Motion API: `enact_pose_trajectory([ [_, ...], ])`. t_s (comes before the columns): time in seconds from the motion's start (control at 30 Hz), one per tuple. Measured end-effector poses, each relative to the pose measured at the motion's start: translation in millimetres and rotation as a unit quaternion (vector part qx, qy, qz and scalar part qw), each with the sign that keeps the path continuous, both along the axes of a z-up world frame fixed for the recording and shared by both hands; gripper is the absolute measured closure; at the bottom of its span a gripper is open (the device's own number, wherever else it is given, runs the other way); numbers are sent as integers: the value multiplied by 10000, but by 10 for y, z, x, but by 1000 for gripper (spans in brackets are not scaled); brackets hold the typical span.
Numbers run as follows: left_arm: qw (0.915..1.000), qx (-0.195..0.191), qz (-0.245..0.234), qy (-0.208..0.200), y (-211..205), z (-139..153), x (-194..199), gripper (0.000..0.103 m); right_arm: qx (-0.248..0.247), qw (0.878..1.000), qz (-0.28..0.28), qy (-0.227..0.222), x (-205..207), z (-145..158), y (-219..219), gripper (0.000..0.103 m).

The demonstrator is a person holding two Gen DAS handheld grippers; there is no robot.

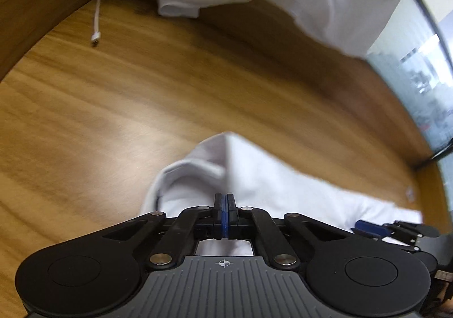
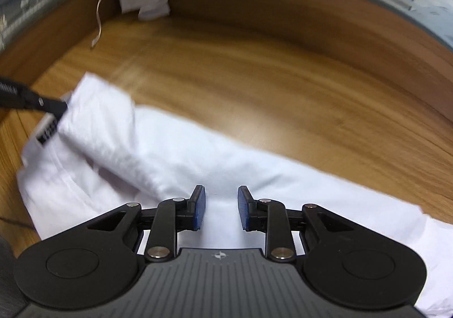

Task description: Fold clothes

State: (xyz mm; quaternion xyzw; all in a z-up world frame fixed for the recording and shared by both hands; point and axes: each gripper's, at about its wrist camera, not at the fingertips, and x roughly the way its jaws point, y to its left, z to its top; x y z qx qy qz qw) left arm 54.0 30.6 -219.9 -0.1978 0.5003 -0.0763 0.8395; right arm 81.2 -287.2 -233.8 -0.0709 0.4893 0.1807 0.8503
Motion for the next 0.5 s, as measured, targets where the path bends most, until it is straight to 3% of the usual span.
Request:
enact_pose_trajectory([
  [0.13,9997,-201,100,-2,83,53,-57,98,-243,9996,99,-39,-29,-158,83,74],
  [0.17,9997,-223,114,-65,95,99,-55,94,-236,9997,80,-27,-24,-162,86,74],
  [0.27,9991,-363,125,-152,110,190,41,69,-252,9995,179,-119,-24,-70,97,71],
  [0.33,9985,-494,184,-158,119,223,133,65,-354,9987,308,-208,-36,-26,110,65],
  [0.4,9970,-705,288,-160,129,226,240,54,-428,9978,410,-284,-41,6,110,62],
  [0.5,9951,-878,446,-90,114,197,401,50,-450,9976,413,-336,-29,53,109,61],
])
